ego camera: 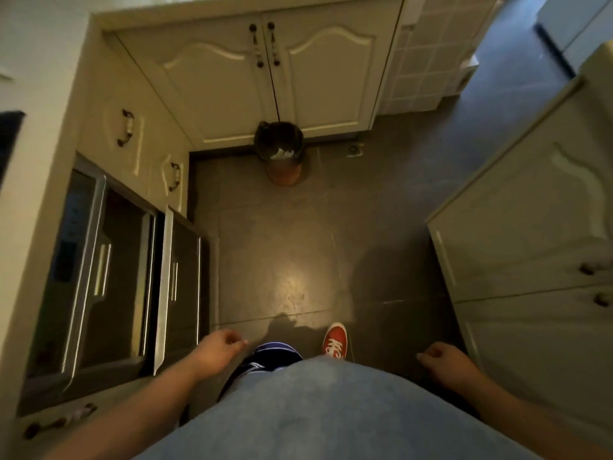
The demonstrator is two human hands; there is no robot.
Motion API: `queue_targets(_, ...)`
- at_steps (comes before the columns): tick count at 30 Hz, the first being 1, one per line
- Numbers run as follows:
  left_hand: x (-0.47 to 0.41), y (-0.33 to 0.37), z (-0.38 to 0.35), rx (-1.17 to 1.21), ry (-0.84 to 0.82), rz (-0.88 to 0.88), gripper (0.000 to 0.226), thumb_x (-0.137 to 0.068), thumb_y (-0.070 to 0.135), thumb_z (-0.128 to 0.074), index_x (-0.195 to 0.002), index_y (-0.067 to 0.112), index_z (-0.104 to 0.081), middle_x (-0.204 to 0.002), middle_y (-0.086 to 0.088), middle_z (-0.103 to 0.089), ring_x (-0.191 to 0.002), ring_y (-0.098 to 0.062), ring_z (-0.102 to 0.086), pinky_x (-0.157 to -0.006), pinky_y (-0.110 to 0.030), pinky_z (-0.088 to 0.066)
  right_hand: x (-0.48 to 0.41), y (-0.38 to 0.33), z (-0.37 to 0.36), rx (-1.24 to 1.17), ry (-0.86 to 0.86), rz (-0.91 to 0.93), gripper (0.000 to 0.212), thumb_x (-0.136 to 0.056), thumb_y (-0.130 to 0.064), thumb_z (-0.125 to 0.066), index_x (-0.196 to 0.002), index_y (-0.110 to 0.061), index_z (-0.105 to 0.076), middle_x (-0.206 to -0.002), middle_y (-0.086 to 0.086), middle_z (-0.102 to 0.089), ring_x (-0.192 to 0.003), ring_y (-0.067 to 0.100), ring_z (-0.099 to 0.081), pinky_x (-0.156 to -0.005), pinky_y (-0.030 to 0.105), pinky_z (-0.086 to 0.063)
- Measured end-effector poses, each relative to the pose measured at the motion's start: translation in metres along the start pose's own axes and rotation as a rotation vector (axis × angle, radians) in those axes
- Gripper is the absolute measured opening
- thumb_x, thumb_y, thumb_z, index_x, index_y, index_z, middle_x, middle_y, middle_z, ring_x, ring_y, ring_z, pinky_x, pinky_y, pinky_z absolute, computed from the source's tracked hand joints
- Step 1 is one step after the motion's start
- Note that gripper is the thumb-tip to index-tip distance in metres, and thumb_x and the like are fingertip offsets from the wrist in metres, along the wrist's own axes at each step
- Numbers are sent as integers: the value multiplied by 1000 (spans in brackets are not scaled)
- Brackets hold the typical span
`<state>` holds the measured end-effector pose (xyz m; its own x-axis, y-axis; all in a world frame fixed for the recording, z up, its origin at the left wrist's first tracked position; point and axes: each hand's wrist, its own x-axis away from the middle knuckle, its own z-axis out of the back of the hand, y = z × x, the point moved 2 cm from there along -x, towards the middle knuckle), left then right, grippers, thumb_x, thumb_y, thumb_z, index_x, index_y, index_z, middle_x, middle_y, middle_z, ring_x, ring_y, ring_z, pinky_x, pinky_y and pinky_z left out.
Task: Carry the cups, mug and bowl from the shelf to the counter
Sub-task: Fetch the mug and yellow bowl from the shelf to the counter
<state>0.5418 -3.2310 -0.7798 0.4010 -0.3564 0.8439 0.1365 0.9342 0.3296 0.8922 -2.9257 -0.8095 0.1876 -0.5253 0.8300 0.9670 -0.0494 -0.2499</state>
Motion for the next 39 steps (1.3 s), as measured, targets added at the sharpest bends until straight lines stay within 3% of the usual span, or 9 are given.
queue_targets(5,-25,25,27,18,15,90,26,-93,34,-59,-112,16,-62,-107,-6,-68,-94,-18,-65,-88,-36,-53,-57,-89,58,33,-8,84,16,-86,-38,-65,-83,-23,-62,-82,0,-67,-75,15,-64,-57,26,-46)
queue_targets(11,-94,68,73,0,-10,105,19,-91,35,-61,-96,18,-67,-92,-2,-69,-87,-18,-65,-77,-31,-50,-130,-189,110,9,56,155,21,-82,-39,-69,-73,-21,-64,-69,1,-68,-65,16,-64,-54,24,-42)
queue_targets(15,-153,116,128,-64,-45,76,14,-90,38,-60,-89,25,-65,-85,4,-68,-79,-11,-63,-65,-26,-47,-159,-229,147,-40,57,108,18,-83,-38,-69,-79,-21,-66,-74,4,-69,-71,20,-68,-62,30,-53)
queue_targets(19,-205,191,190,-140,-68,12,12,-89,41,-61,-86,30,-61,-87,5,-68,-80,-9,-64,-67,-24,-48,-168,-247,185,-99,81,41,19,-87,-39,-65,-92,-21,-61,-85,0,-67,-78,18,-65,-60,26,-45)
queue_targets(24,-261,325,244,-300,-98,-141,16,-93,38,-57,-93,24,-65,-85,2,-66,-79,-11,-63,-63,-24,-44,-170,-239,222,-204,122,-61,18,-90,-29,-63,-91,-11,-68,-85,7,-68,-76,19,-64,-63,29,-47)
queue_targets(28,-300,438,246,-262,-135,-251,15,-95,30,-56,-98,17,-63,-92,-6,-66,-82,-17,-62,-66,-26,-47,-190,-220,243,-270,107,-173,21,-91,-25,-63,-93,-4,-66,-86,13,-67,-79,25,-64,-75,38,-52)
queue_targets(32,-332,528,231,-210,-140,-264,19,-95,32,-56,-102,15,-63,-93,-5,-65,-85,-18,-63,-68,-27,-46,-227,-209,273,-315,102,-258,26,-90,-23,-65,-95,1,-68,-94,21,-70,-79,26,-62,-75,34,-50)
queue_targets(36,-352,578,232,-278,-147,-245,16,-94,31,-58,-98,17,-64,-96,-8,-68,-85,-17,-65,-63,-23,-48,-257,-228,316,-346,52,-269,27,-90,-30,-62,-98,-5,-69,-96,16,-71,-88,26,-66,-76,32,-49)
queue_targets(39,-366,606,248,-325,-108,-233,14,-93,30,-60,-91,16,-64,-89,-7,-66,-80,-18,-63,-68,-30,-49,-282,-260,366,-323,30,-186,23,-92,-27,-60,-98,-6,-68,-98,18,-70,-92,29,-66,-81,38,-51)
